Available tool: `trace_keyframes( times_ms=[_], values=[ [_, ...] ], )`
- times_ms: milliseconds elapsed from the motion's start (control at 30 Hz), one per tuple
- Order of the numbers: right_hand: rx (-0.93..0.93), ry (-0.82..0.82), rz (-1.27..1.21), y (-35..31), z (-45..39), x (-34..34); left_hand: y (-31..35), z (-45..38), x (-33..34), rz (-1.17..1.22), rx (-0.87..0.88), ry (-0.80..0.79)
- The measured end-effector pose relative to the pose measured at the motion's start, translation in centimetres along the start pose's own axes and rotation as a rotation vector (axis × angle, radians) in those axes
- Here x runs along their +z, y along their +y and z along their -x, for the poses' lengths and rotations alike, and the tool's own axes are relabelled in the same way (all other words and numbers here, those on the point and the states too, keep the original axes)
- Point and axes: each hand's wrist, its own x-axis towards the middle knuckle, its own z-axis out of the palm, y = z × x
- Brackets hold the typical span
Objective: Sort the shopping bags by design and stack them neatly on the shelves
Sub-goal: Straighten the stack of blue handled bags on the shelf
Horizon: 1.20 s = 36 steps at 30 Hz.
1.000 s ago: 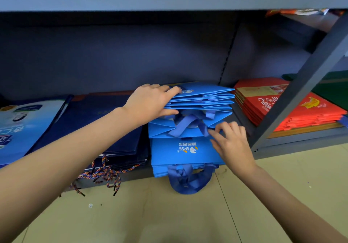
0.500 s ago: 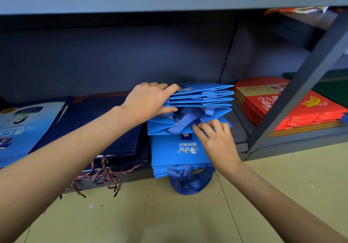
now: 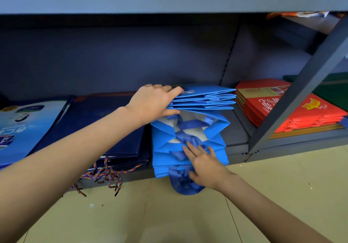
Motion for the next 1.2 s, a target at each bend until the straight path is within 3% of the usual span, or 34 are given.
trace_keyframes(
  times_ms=[67,400,767,900,1000,1200],
  values=[
    [-0.001,-0.097,0.046,0.2,-0.6,1.3,0.4,0.4,0.5,-0.061,0.037,0.004],
    [-0.033,-0.028,-0.017,0.0,-4.6,2.0,2.6,2.7,3.8,-0.153,0.112,0.036],
    [-0.064,0.34,-0.058,1.0,0.8,1.7,2.5,2.7,3.7,-0.168,0.102,0.03],
    [-0.14,0.181,-0.006,0.9,1.2,2.4,2.6,2.5,3.4,-0.204,0.093,0.004],
    [-0.077,0.044,0.038,0.4,0.4,3.3,2.6,2.5,3.4,-0.191,0.095,-0.011],
    [0.052,-0.046,0.092,-1.0,-2.4,3.2,3.5,3.7,4.2,-0.179,0.103,-0.014]
  ],
)
